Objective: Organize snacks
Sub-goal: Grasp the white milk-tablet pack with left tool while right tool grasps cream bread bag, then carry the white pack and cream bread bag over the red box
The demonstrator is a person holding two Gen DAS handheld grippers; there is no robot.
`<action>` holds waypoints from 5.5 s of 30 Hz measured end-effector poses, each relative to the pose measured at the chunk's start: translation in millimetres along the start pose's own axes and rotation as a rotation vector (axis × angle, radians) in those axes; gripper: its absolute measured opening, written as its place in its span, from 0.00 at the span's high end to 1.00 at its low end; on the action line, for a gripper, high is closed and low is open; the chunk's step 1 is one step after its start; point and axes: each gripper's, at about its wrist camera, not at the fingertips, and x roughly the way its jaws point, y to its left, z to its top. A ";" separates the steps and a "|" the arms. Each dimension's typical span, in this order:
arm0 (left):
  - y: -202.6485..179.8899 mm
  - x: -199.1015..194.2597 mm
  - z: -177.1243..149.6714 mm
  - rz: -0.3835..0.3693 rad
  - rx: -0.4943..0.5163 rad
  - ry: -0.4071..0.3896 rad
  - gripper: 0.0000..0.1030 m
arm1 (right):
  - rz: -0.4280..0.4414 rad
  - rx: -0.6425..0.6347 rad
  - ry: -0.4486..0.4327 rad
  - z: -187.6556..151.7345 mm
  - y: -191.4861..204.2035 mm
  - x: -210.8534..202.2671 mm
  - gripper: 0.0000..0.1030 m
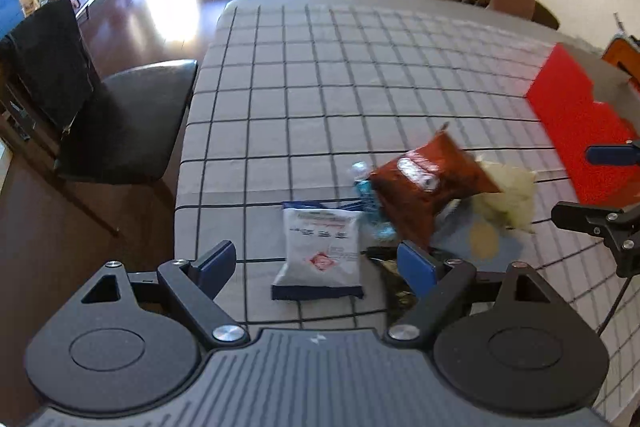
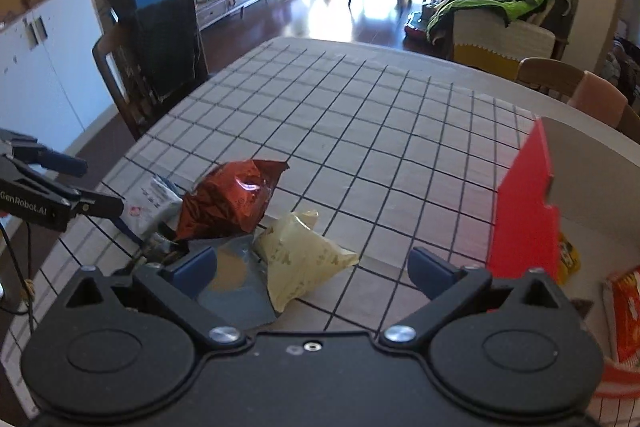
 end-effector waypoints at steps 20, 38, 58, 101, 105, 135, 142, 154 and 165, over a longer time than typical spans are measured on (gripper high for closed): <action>-6.2 52.4 13.1 0.036 0.008 0.102 0.15 | -0.016 -0.149 0.108 7.1 13.0 61.2 0.22; -5.2 55.9 8.7 0.059 0.000 0.122 0.53 | 0.001 -0.107 0.097 3.1 13.3 62.9 0.56; 17.2 37.0 -9.0 0.045 -0.132 0.117 0.54 | 0.021 0.121 0.055 -28.6 -11.7 12.8 0.69; -228.3 -62.3 64.5 -0.130 0.119 -0.089 0.54 | -0.065 0.263 -0.178 -29.9 -183.7 -140.0 0.80; -250.9 -61.8 66.0 -0.146 0.110 -0.087 0.54 | -0.017 0.241 -0.154 -41.2 -200.9 -150.8 0.79; -226.6 -50.6 35.0 -0.175 0.093 -0.013 0.54 | -0.048 0.307 0.159 -151.1 -160.8 -71.4 0.25; -219.0 -52.2 29.6 -0.182 0.106 -0.010 0.54 | -0.105 0.304 0.184 -160.4 -155.3 -61.2 0.42; -218.6 -54.1 26.0 -0.190 0.133 -0.009 0.54 | -0.138 0.342 0.146 -163.7 -147.3 -70.9 0.61; -238.3 -66.3 39.6 -0.225 0.154 -0.054 0.54 | -0.143 0.394 -0.038 -129.6 -158.0 -143.8 0.61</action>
